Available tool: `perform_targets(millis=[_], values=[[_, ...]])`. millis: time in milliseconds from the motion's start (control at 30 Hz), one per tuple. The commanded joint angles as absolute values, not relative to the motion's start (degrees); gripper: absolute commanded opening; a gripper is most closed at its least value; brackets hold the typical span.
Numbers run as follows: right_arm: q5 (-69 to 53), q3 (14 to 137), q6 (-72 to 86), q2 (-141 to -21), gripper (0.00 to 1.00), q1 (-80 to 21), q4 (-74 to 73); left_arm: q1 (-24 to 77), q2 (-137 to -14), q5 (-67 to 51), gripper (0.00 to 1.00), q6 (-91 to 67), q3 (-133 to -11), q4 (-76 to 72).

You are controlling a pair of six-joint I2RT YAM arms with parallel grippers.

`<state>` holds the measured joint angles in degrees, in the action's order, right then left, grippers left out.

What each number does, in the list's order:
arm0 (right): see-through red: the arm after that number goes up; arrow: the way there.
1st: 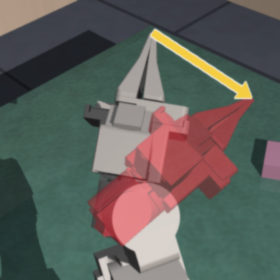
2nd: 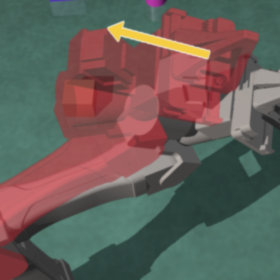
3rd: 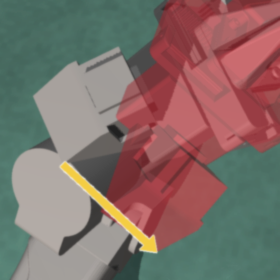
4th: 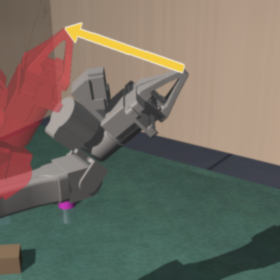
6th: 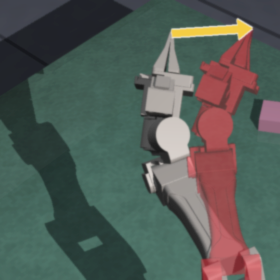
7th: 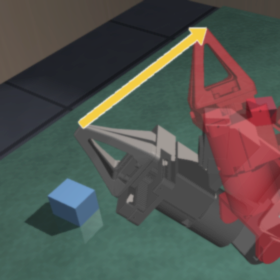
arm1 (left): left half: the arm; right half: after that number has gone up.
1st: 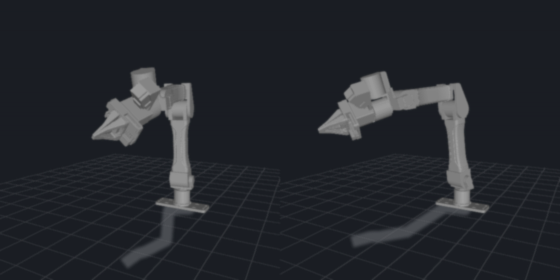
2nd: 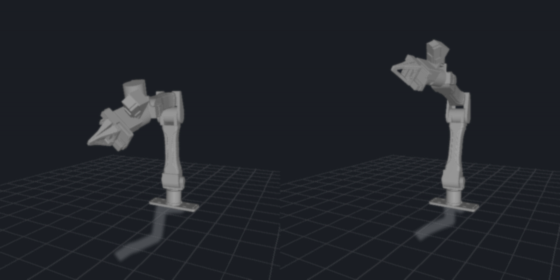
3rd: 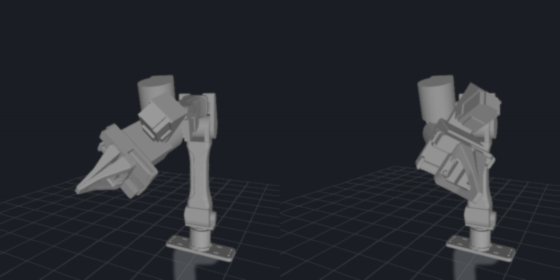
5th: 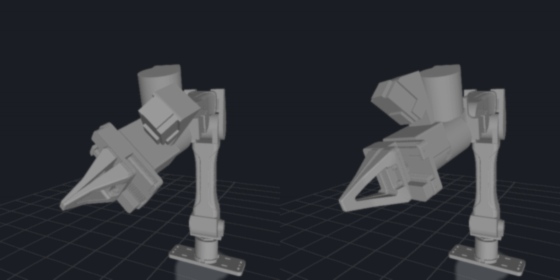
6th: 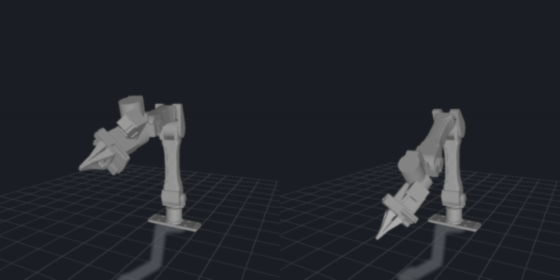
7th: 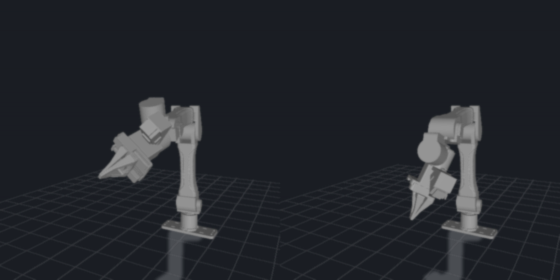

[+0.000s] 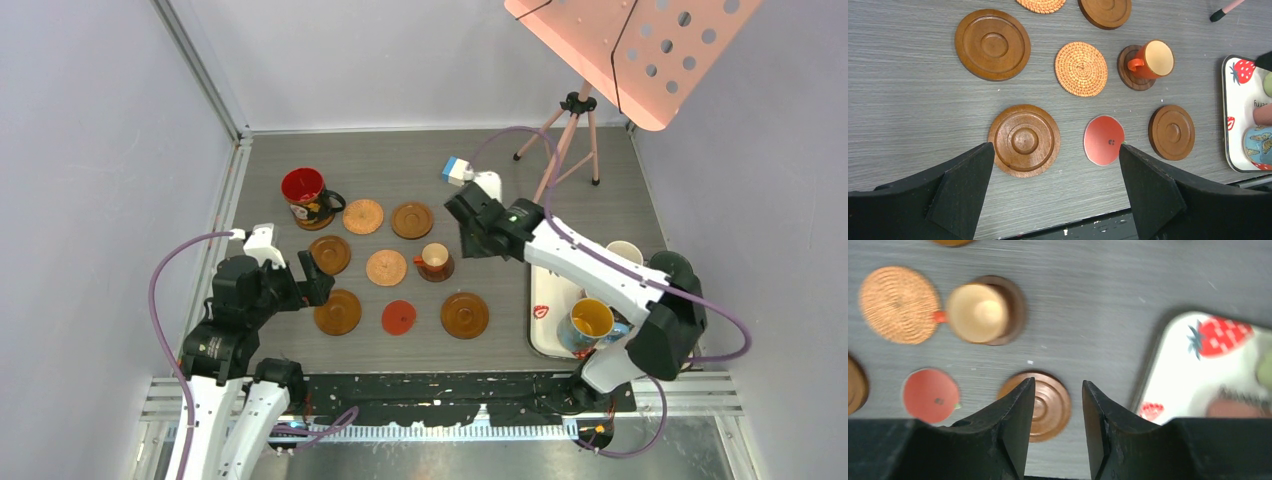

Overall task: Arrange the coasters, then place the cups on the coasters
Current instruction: Pick up the cup from the tray.

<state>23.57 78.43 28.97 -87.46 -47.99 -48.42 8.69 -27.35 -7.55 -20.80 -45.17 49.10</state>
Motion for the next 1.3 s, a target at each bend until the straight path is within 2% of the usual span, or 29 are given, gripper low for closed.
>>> perform_targets(millis=[0, 233, 433, 867, 1267], values=[[32.96, 74.42, 48.77, -79.89, 0.47, -43.91, -61.61, 8.90, -26.81, -7.34, 1.00, -21.09, -45.27, 47.95], [35.93, 63.57, 63.02, -67.27, 0.53, -36.42, -67.46, 8.89, -26.86, -7.59, 1.00, -21.09, -45.26, 47.92], [39.53, 60.04, 70.63, -59.35, 0.59, -32.97, -72.61, 8.89, -27.06, -7.72, 1.00, -21.09, -45.26, 47.85], [39.66, 54.25, 76.17, -59.60, 0.61, -29.89, -74.46, 8.88, -27.03, -7.65, 1.00, -21.18, -45.18, 47.82], [35.96, 46.75, 78.83, -60.18, 0.58, -29.87, -69.45, 8.88, -27.22, -7.69, 1.00, -21.18, -45.18, 47.81]])
